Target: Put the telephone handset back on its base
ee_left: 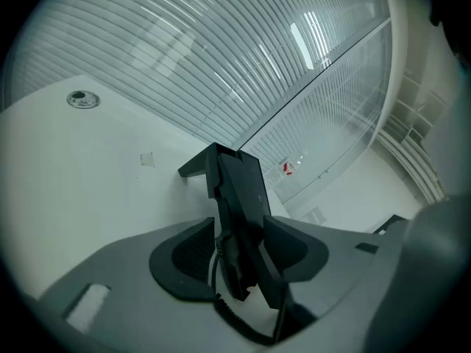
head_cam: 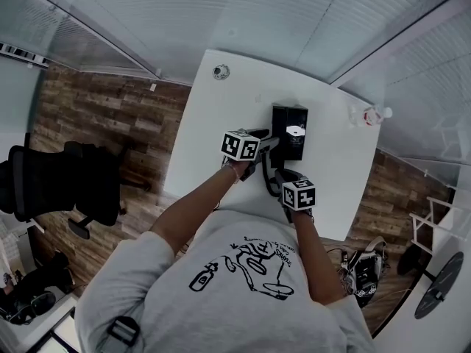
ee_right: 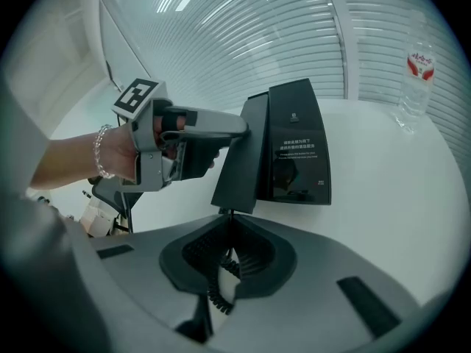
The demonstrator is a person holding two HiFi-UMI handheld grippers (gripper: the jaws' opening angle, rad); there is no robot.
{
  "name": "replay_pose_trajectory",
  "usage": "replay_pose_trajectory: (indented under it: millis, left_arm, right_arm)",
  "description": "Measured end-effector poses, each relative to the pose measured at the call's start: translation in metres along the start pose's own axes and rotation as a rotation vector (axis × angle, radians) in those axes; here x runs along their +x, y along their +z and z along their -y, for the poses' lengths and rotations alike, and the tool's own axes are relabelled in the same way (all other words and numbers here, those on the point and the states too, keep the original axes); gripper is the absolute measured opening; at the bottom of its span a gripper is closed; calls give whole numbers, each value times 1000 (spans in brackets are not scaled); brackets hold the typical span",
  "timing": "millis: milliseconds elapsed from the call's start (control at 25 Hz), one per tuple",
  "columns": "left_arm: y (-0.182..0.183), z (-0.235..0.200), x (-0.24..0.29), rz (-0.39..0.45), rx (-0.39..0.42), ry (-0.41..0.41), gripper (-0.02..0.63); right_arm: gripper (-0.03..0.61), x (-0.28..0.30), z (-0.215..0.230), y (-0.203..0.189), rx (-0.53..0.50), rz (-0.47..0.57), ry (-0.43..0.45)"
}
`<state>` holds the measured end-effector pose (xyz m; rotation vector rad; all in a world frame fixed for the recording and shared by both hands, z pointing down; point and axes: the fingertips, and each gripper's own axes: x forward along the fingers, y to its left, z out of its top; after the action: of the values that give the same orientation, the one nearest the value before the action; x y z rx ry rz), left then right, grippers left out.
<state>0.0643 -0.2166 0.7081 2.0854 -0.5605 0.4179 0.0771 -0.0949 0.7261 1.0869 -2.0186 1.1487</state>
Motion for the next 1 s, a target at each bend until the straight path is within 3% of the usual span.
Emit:
replay_pose_trajectory:
  millis: [160,1000]
  left_arm:
    - [3,-3,2,-22,34,22,204]
    - [11,-10,4,-34,55,58,202]
  right_arm:
    - [8,7,4,1,25,-12,1]
    - [9,26,10,7,83,-39,9]
